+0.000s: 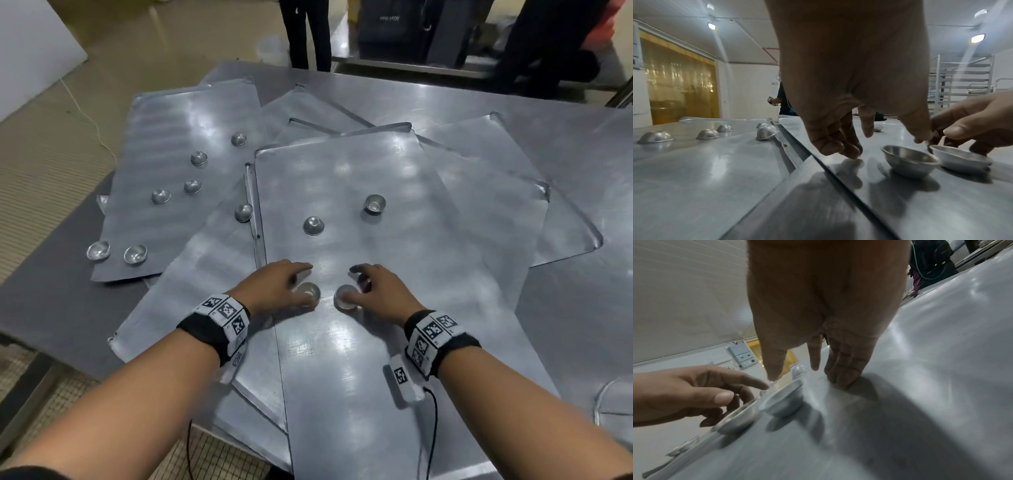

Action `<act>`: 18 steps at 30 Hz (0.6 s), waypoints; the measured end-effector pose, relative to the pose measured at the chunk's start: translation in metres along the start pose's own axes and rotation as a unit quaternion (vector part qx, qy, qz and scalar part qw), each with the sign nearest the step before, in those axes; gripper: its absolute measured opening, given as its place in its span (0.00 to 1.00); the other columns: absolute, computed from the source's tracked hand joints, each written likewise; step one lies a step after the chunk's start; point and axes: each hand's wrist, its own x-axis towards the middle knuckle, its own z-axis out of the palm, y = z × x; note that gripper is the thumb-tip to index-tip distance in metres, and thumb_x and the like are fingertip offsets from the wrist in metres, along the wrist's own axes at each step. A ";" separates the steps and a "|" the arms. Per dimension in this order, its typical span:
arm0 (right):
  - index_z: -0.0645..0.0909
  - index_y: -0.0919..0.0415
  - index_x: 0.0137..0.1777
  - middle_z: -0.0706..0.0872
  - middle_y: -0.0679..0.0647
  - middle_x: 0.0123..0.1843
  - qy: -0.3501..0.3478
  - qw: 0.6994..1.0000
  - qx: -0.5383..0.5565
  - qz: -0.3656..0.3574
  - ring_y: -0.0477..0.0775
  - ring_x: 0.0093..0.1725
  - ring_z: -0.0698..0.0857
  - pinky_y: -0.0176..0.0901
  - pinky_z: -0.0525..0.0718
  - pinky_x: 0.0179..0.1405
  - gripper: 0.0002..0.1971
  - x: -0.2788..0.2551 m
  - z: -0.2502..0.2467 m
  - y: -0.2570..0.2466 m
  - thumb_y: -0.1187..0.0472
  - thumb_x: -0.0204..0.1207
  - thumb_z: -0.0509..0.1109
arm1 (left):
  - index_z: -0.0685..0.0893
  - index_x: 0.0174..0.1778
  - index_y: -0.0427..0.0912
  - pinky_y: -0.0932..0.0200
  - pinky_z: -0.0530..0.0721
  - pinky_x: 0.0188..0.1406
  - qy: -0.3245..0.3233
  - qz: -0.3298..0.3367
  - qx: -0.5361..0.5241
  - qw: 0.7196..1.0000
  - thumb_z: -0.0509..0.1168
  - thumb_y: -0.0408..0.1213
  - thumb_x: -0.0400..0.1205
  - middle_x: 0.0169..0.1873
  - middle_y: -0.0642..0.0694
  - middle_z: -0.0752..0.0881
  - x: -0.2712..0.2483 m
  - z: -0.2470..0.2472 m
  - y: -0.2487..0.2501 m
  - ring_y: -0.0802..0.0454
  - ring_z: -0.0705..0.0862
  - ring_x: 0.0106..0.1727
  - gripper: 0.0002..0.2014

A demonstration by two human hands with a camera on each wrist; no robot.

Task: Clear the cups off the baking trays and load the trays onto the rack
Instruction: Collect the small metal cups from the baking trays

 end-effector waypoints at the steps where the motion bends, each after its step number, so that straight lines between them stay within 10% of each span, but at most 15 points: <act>1: 0.80 0.50 0.70 0.81 0.48 0.60 0.010 1.000 -0.008 0.003 0.45 0.55 0.83 0.37 0.80 0.52 0.33 0.005 -0.007 0.003 0.37 0.67 0.78 | 0.74 0.80 0.56 0.51 0.82 0.62 0.006 -0.002 -0.001 1.000 0.73 0.62 0.76 0.58 0.52 0.82 0.003 -0.005 0.000 0.53 0.82 0.56 0.36; 10: 0.82 0.56 0.69 0.85 0.55 0.61 0.094 0.995 -0.012 0.040 0.49 0.54 0.82 0.38 0.75 0.53 0.23 0.056 -0.064 0.029 0.47 0.78 0.75 | 0.74 0.80 0.51 0.49 0.82 0.65 0.097 -0.042 -0.037 0.994 0.73 0.54 0.80 0.68 0.44 0.81 0.053 -0.026 -0.005 0.47 0.83 0.62 0.33; 18: 0.68 0.56 0.82 0.73 0.61 0.77 0.120 0.992 0.004 0.043 0.60 0.73 0.78 0.49 0.75 0.72 0.36 0.103 -0.079 0.028 0.49 0.76 0.77 | 0.60 0.87 0.54 0.50 0.79 0.69 0.095 -0.070 -0.015 0.993 0.72 0.52 0.81 0.71 0.40 0.72 0.096 -0.020 -0.005 0.42 0.81 0.64 0.40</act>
